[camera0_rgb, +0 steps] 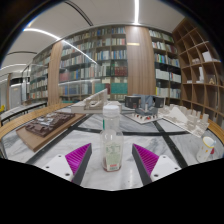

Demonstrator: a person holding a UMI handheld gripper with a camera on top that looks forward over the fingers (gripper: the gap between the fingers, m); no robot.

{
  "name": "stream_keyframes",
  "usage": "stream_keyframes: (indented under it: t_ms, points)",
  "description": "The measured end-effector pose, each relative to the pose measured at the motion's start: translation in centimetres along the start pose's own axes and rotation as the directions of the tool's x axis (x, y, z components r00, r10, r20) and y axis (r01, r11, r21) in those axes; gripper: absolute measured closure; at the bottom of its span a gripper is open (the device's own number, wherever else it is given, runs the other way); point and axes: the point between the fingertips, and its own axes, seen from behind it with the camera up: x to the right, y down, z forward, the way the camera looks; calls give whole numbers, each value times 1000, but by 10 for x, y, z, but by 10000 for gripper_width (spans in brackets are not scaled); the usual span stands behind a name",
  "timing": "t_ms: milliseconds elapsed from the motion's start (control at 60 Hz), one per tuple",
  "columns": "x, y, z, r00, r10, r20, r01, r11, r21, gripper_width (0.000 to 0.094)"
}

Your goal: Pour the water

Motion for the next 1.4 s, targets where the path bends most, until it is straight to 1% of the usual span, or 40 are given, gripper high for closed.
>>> stream_keyframes:
  t_ms: [83,150,200,250,283,383,400,417,500,617,700,767,850,900,950,1000,1050,1133,1233,1267,1300,1317,1350,1400]
  points:
    - [3,6,39,1000,-9,-14,9,1000,-5,125]
    - [5,10,62,1000,-19,-21,19,1000,-13,171]
    - [4,16,74,1000,-24,-15,24,1000,-15,247]
    - [1,19,81,1000,-22,-6,22,1000,-18,382]
    - [1,17,82,1000,-25,-7,25,1000,3,393]
    - [1,16,81,1000,-23,-9,23,1000,10,488]
    - [1,16,81,1000,-22,-7,22,1000,8,487]
    - [1,17,81,1000,-23,-4,23,1000,5,518]
    - [-3,7,74,999,17,29,-17,1000,5,533]
    - [-1,-39,49,992,107,66,-112,991,72,531]
    - [7,-85,22,961,236,141,-254,959,128,532]
    - [14,-126,-1,905,366,217,-402,903,154,533]
    - [44,-172,-31,777,529,342,-602,783,157,534]
    - [65,-191,-41,664,616,424,-717,685,129,535]
    - [83,-212,-62,524,695,492,-822,564,79,535]
    - [106,-222,-69,362,748,556,-903,429,11,536]
    - [136,-226,-75,189,783,592,-958,279,-62,538]
    - [185,-216,-77,-80,787,612,-983,39,-180,537]
    - [240,-185,-75,-296,753,588,-952,-181,-247,535]
    - [257,-173,-78,-353,741,571,-934,-246,-257,535]
    - [265,-164,-66,-391,725,567,-920,-287,-267,533]
    - [275,-155,-74,-412,719,559,-911,-312,-270,531]
    - [284,-139,-58,-437,720,539,-899,-356,-255,534]
    - [296,-124,-67,-491,697,523,-871,-412,-268,535]
